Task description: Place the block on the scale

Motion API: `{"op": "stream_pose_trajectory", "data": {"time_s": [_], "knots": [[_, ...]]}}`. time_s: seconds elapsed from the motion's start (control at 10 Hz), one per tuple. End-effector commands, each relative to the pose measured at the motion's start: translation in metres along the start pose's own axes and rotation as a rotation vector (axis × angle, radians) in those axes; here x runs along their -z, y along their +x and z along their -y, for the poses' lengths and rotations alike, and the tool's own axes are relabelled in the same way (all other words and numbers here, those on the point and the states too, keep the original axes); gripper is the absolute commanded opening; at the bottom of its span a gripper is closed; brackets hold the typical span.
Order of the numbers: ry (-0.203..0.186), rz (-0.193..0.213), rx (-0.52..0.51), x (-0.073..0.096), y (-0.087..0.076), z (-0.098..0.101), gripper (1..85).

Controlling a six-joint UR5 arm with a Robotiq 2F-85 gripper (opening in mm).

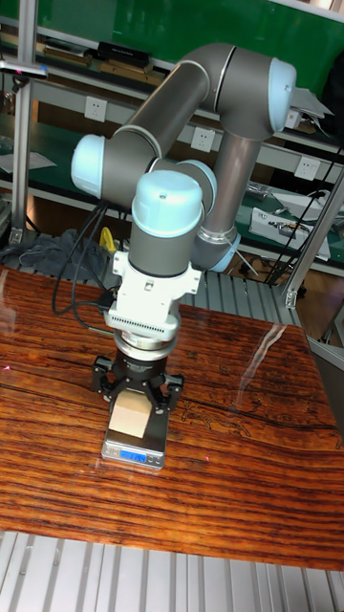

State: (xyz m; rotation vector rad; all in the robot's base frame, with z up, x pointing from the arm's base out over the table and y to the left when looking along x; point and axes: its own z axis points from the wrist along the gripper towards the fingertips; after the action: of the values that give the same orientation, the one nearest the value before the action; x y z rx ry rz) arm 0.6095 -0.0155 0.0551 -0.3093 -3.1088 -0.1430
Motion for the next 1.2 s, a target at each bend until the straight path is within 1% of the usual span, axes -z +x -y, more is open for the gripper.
{"op": "stream_pose_trajectory", "data": {"time_s": [0.0,0.2,0.3,0.4,0.5,0.6,0.7,0.8,0.9,1.1], "knots": [[-0.038,0.014,-0.035,0.0000,-0.0057,-0.0131,1.0],[-0.044,0.033,-0.051,-0.0011,-0.0119,-0.0161,1.0],[-0.043,0.036,-0.053,-0.0023,-0.0137,-0.0165,1.0],[-0.037,0.036,-0.049,-0.0035,-0.0144,-0.0150,4.7],[-0.040,0.036,-0.045,-0.0036,-0.0143,-0.0158,16.0],[-0.045,0.033,-0.040,-0.0038,-0.0138,-0.0173,19.7],[-0.045,0.030,-0.040,-0.0040,-0.0131,-0.0172,20.7],[-0.049,0.023,-0.039,-0.0040,-0.0112,-0.0184,29.3],[-0.053,0.016,-0.036,-0.0041,-0.0092,-0.0195,34.0],[-0.049,0.001,-0.035,-0.0046,-0.0047,-0.0191,38.3]]}}
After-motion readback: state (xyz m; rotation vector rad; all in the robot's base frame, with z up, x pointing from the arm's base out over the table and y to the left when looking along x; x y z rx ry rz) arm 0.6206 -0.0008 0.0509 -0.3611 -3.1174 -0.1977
